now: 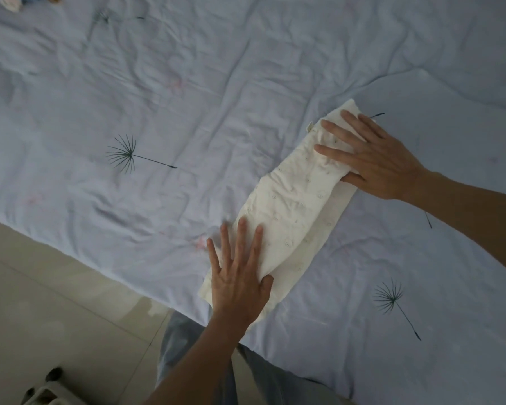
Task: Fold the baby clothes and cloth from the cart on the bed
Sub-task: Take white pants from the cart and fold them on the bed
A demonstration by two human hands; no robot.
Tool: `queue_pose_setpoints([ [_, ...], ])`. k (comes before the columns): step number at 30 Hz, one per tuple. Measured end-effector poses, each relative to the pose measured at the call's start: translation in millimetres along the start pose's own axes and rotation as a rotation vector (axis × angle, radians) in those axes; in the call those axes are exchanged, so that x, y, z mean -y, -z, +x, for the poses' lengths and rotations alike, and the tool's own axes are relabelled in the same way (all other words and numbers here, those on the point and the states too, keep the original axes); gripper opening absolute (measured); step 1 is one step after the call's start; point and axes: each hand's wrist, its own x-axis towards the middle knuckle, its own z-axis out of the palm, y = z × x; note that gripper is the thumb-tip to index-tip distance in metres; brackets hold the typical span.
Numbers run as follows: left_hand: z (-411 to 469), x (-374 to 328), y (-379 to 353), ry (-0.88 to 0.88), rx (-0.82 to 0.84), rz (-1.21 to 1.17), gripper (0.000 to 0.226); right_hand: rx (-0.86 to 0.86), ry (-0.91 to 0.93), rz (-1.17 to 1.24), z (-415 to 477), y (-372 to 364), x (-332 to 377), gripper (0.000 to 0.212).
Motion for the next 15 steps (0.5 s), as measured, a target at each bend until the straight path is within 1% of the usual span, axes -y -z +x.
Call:
queue_pose_setpoints([
  [6, -11.8, 16.8, -1.3, 0.036, -0.003, -0.037, 0.092, -0.004, 0.006, 0.005, 10.5, 13.7, 5.1, 0.064],
  [10, -14.3, 20.4, 3.3, 0.097, 0.000, -0.073, 0.090, -0.001, -0.010, 0.013, 21.7, 21.2, 7.9, 0.063],
  [15, -13.5, 28.0, 8.0, 0.128, -0.008, -0.082, 0.085, -0.026, -0.004, 0.037, 41.4, 31.9, 10.1, 0.061],
])
